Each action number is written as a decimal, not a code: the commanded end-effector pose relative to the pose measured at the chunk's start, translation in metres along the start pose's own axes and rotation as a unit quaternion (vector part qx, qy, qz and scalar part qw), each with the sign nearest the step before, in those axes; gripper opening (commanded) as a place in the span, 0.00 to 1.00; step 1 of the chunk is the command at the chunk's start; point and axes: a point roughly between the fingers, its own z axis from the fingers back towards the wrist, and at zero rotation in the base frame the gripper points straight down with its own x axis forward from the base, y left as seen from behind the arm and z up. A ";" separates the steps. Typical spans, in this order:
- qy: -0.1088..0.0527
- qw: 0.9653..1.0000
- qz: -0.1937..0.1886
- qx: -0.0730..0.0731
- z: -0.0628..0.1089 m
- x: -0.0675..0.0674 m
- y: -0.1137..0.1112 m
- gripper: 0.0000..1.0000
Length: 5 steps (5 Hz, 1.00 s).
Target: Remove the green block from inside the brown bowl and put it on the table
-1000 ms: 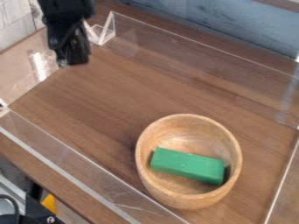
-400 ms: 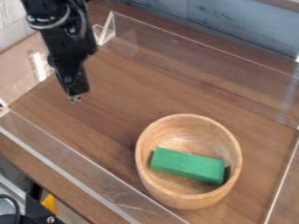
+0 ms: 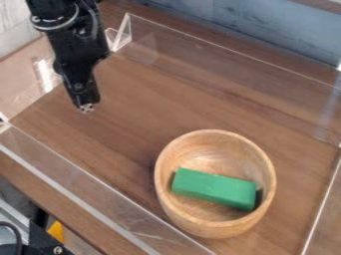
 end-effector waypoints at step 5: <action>-0.022 0.988 0.149 0.014 -0.007 0.001 0.000 1.00</action>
